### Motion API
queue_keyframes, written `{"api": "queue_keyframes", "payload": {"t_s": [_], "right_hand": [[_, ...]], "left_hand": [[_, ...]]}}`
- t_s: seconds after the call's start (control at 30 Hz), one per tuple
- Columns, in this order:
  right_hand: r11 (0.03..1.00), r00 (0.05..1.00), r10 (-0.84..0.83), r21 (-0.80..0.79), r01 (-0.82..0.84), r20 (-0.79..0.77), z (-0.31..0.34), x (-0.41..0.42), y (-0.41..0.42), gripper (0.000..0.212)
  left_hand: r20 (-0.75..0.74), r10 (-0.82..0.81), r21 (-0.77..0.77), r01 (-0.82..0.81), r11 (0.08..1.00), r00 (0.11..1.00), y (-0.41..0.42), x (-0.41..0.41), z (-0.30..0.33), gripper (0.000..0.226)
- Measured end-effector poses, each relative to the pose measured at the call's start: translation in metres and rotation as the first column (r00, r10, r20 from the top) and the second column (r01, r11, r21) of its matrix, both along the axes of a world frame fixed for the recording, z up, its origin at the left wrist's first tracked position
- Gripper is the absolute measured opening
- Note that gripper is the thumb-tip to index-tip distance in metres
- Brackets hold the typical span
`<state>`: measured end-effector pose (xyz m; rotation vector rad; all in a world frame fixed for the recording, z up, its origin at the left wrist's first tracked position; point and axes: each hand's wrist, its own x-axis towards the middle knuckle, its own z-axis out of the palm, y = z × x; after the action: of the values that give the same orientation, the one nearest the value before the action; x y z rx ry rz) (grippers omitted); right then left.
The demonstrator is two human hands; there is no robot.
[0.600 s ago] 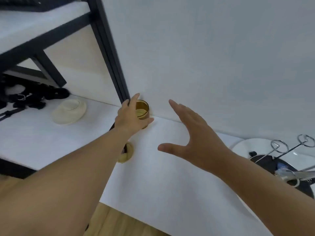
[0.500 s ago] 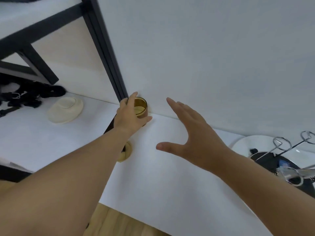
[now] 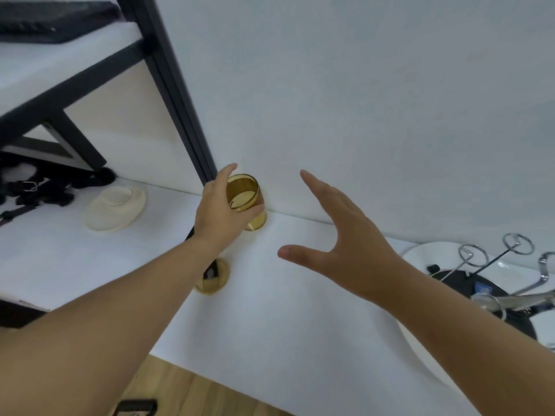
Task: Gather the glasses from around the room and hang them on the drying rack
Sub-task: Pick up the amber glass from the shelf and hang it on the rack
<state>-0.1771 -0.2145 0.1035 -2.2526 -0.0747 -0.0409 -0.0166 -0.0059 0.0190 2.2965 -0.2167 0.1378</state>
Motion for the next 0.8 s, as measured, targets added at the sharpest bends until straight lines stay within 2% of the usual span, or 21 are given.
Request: {"api": "queue_keyframes", "payload": {"t_s": [0.3, 0.4, 0.47, 0.53, 0.63, 0.7, 0.8], "right_hand": [[0.985, 0.992, -0.127, 0.122, 0.125, 0.007, 0.034, -0.06, -0.045, 0.091], [0.954, 0.984, -0.181, 0.243, 0.175, 0.001, 0.046, -0.085, -0.062, 0.081], [0.906, 0.974, -0.227, 0.365, 0.213, -0.004, 0.052, -0.108, -0.074, 0.066], [0.845, 0.961, -0.275, 0.473, 0.251, -0.018, 0.056, -0.132, -0.086, 0.052], [0.737, 0.933, -0.351, 0.591, 0.328, -0.08, 0.068, -0.162, -0.106, 0.046], [0.598, 0.902, -0.398, 0.698, 0.395, -0.169, 0.077, -0.181, -0.12, 0.044], [0.314, 0.869, -0.39, 0.843, 0.436, -0.304, 0.083, -0.206, -0.143, 0.045]], "left_hand": [[0.058, -0.203, -0.279, 0.211, 0.937, 0.977, -0.076, -0.102, 0.116, 0.094], [0.082, -0.263, -0.324, 0.275, 0.905, 0.961, -0.105, -0.144, 0.151, 0.092], [0.095, -0.294, -0.351, 0.309, 0.884, 0.951, -0.125, -0.175, 0.169, 0.092], [0.104, -0.314, -0.377, 0.33, 0.866, 0.944, -0.145, -0.205, 0.181, 0.091], [0.103, -0.33, -0.41, 0.342, 0.846, 0.938, -0.174, -0.245, 0.189, 0.091], [0.092, -0.341, -0.461, 0.344, 0.818, 0.936, -0.195, -0.27, 0.19, 0.089], [0.076, -0.357, -0.521, 0.342, 0.782, 0.931, -0.226, -0.304, 0.189, 0.087]]}}
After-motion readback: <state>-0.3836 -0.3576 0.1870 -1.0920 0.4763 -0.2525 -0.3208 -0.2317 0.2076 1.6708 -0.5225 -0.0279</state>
